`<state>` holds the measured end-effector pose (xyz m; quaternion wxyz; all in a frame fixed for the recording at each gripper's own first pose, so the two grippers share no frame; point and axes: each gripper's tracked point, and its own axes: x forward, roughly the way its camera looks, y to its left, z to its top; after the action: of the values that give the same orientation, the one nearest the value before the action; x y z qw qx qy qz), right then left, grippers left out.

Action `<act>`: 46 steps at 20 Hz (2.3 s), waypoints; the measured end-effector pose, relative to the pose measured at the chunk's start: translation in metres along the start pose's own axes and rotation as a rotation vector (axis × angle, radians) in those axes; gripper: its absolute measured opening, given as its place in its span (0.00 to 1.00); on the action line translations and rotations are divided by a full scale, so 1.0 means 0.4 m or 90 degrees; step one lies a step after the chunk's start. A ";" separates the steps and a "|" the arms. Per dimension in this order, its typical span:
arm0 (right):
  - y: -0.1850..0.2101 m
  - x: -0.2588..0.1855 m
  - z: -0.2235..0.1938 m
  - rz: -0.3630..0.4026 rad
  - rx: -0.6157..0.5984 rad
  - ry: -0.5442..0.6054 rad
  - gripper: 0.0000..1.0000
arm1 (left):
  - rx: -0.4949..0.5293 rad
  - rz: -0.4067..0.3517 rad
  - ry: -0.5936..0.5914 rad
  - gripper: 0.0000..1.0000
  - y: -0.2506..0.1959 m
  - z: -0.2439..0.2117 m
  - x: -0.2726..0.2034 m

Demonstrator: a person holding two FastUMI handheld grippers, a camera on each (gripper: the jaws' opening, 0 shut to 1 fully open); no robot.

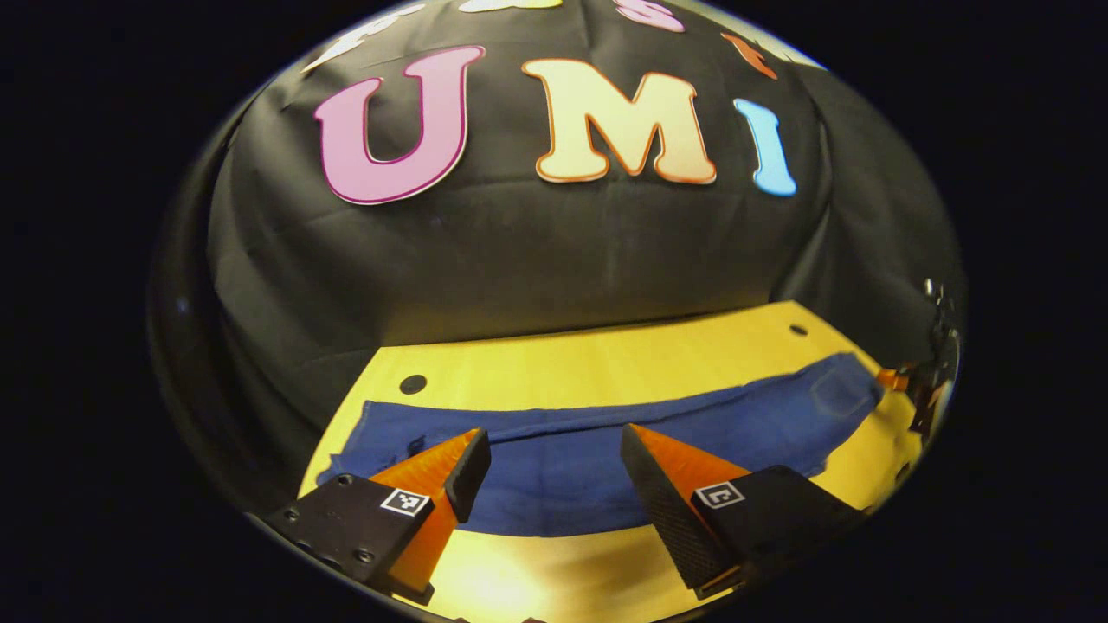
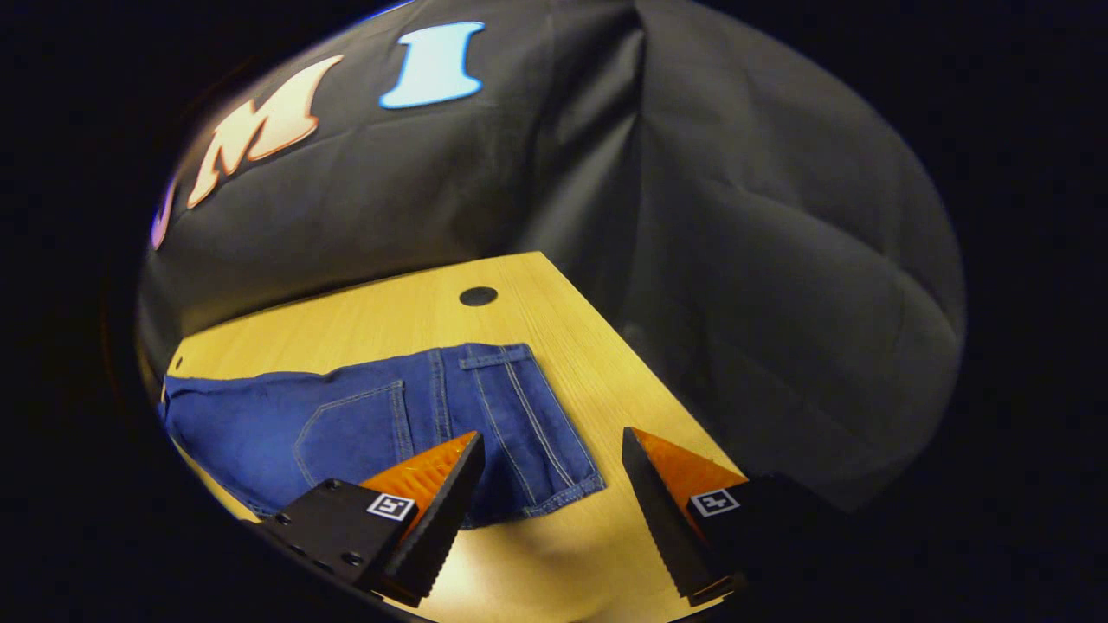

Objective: Grasp the waist and the cuffs of the jeans and fold them to make the two legs overlap; first hold the waist and fold one-third of the jeans toward the cuffs, then hold the cuffs and fold the remaining one-third in the same direction to finish folding.

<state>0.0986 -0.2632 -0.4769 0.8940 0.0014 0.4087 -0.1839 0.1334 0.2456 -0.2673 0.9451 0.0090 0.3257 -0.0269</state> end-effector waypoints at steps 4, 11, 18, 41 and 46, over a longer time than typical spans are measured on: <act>0.008 0.024 -0.078 0.029 0.086 0.078 0.99 | -0.048 -0.001 -0.024 0.95 -0.004 0.066 -0.041; 0.028 0.035 -0.047 0.047 0.050 0.030 0.14 | -0.028 0.013 -0.040 0.95 -0.028 0.101 -0.124; -0.026 -0.023 0.080 -0.005 0.004 -0.012 0.05 | -0.076 0.000 -0.070 0.95 0.054 0.137 -0.169; 0.812 -0.524 0.199 0.275 -0.016 -0.200 0.05 | -0.086 -0.055 -0.017 0.95 0.447 0.071 -0.124; 1.006 -0.552 0.129 0.355 0.038 -0.180 0.05 | -0.098 -0.062 0.003 0.95 0.516 0.028 -0.107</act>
<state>0.1368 0.1763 -0.3406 0.9575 0.1136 0.2585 0.0579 0.1183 0.4534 -0.2321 0.9397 -0.0798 0.3291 -0.0479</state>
